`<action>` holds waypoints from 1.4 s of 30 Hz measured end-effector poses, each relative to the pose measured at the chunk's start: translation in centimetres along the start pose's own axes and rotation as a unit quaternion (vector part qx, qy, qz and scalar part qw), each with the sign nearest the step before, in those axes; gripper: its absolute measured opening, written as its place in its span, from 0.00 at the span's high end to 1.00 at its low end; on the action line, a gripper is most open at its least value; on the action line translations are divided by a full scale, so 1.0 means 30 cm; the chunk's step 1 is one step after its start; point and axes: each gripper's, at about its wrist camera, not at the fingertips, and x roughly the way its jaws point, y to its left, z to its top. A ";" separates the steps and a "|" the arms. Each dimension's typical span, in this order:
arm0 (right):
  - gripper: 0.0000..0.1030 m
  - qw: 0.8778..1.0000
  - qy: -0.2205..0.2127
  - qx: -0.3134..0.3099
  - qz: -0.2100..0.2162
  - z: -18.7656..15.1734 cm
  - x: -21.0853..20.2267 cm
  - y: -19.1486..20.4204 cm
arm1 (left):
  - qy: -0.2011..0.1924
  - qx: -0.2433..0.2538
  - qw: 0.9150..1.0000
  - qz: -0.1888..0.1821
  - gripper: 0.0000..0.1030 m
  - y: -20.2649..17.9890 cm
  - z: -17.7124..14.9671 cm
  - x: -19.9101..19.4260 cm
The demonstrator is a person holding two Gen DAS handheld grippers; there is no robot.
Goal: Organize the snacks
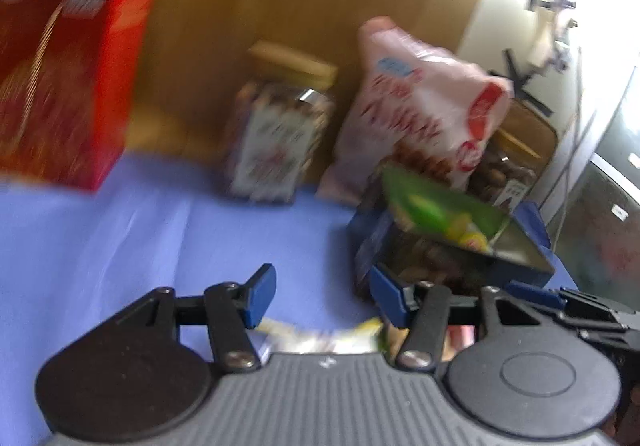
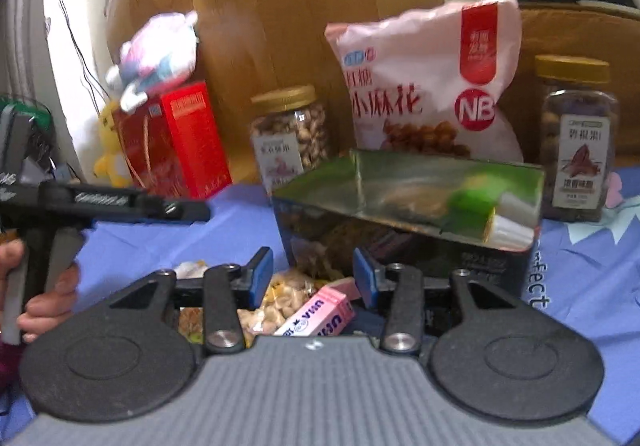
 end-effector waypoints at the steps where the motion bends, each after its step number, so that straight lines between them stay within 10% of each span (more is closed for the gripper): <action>1: 0.54 1.000 0.014 0.009 -0.001 0.000 0.022 -0.009 | 0.005 -0.012 1.000 0.002 0.48 0.020 -0.014 0.002; 11: 0.55 0.980 0.089 0.151 0.089 -0.039 0.206 -0.086 | 0.038 -0.042 0.998 -0.004 0.49 0.049 -0.091 0.022; 25: 0.54 0.986 0.097 -0.063 0.117 -0.022 0.139 0.192 | -0.003 -0.071 0.997 -0.005 0.49 0.111 -0.191 -0.152; 32: 0.53 0.960 0.036 -0.241 0.139 -0.073 0.003 0.391 | -0.010 -0.081 0.997 -0.017 0.45 0.124 -0.198 -0.165; 42: 0.44 0.960 -0.011 -0.233 0.152 -0.135 -0.145 0.408 | -0.043 -0.105 0.993 -0.043 0.45 0.166 -0.223 -0.210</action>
